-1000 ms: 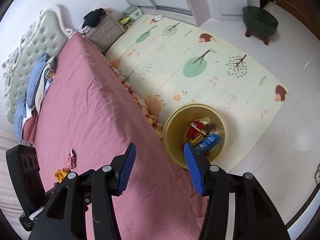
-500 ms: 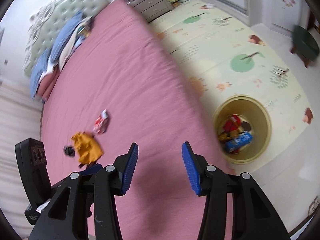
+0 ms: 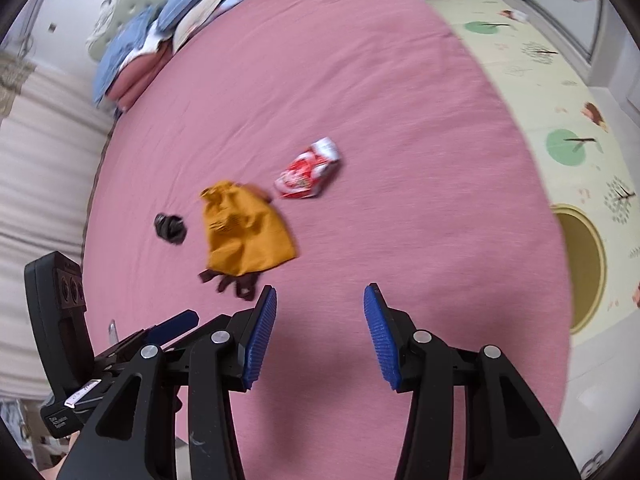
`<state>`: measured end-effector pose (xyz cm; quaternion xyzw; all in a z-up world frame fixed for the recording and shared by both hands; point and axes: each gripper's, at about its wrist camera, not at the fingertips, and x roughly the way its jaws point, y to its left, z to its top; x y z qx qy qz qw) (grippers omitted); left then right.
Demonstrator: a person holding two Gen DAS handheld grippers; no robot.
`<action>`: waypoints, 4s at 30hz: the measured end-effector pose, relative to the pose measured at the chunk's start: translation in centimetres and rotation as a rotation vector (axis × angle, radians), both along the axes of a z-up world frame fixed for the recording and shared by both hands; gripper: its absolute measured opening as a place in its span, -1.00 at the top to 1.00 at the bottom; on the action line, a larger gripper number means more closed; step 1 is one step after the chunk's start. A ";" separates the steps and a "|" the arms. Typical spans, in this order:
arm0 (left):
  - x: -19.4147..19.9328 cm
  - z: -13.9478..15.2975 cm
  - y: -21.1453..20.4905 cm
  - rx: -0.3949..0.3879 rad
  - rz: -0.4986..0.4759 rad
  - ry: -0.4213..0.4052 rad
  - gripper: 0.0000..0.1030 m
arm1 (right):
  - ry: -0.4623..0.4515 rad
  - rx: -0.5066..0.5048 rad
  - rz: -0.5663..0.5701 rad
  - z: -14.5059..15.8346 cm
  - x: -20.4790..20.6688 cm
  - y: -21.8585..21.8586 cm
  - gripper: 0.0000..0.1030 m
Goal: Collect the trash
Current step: 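Move both open tools back over the mustard bag on the bed, then grasp the mustard drawstring bag with the right tool, then carry the mustard bag to the gold bin and open the right tool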
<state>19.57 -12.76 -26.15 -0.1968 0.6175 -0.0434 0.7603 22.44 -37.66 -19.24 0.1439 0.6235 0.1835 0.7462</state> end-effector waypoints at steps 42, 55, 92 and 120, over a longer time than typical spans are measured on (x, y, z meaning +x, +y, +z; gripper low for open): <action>4.1 -10.7 10.1 0.003 0.036 0.144 -0.84 | 0.065 -0.077 0.121 -8.1 9.1 15.8 0.81; 7.0 -12.5 7.3 0.148 0.066 0.208 -0.41 | 0.079 -0.018 -0.021 -6.4 9.3 8.8 0.81; 2.0 -0.5 -16.4 -0.054 -0.250 0.068 0.41 | -0.005 -0.021 -0.314 1.7 -4.9 -18.0 0.81; 5.2 -0.6 -41.2 -0.071 -0.651 0.016 -0.79 | 0.010 -0.099 -0.642 0.0 -5.5 -39.8 0.34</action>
